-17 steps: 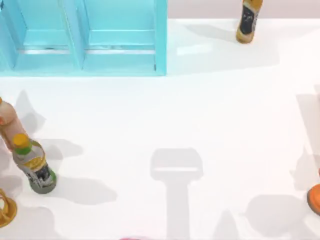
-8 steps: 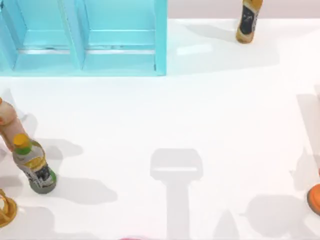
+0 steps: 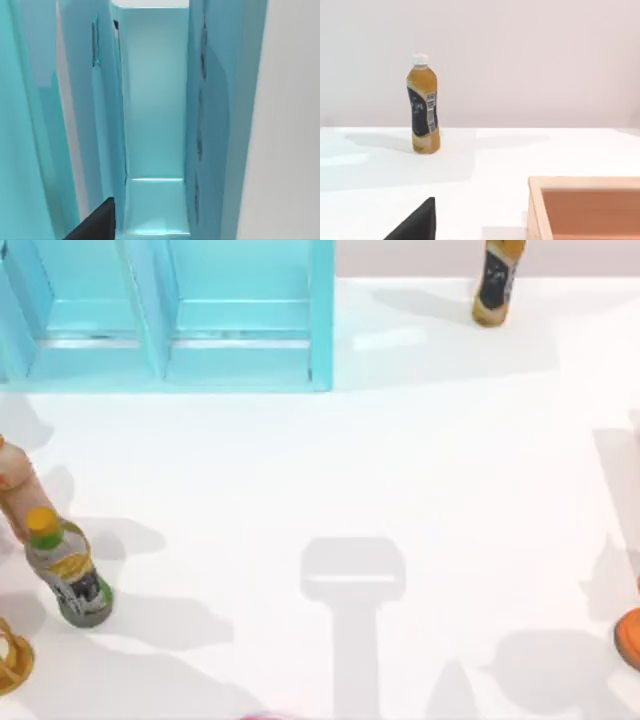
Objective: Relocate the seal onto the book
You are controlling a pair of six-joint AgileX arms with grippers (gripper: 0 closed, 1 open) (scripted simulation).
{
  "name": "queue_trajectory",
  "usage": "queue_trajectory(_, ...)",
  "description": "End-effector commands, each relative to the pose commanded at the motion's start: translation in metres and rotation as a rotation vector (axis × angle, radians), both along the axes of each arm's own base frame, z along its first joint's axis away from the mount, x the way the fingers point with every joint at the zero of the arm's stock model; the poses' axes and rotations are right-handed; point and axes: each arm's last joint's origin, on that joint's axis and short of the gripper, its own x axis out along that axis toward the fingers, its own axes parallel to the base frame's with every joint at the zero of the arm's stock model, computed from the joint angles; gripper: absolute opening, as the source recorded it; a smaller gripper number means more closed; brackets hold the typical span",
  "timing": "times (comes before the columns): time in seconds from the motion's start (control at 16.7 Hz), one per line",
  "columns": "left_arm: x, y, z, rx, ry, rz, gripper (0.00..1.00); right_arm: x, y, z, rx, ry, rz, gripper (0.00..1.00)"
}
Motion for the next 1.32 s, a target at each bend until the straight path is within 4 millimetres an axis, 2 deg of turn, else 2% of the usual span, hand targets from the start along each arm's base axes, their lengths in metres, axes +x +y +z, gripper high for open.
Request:
queue_trajectory(0.3, 0.042, -0.007, -0.004, 0.000, 0.001, -0.002, 1.00, 0.000, 0.000, 0.000, 0.000, 0.000, 0.000, 1.00)
queue_trajectory(0.6, 0.045, -0.008, -0.004, 0.000, 0.001, -0.002, 1.00, 0.000, 0.000, 0.000, 0.000, 0.000, 0.000, 1.00)
queue_trajectory(1.32, 0.045, -0.008, -0.004, 0.000, 0.001, -0.002, 0.10, 0.000, 0.000, 0.000, 0.000, 0.000, 0.000, 1.00)
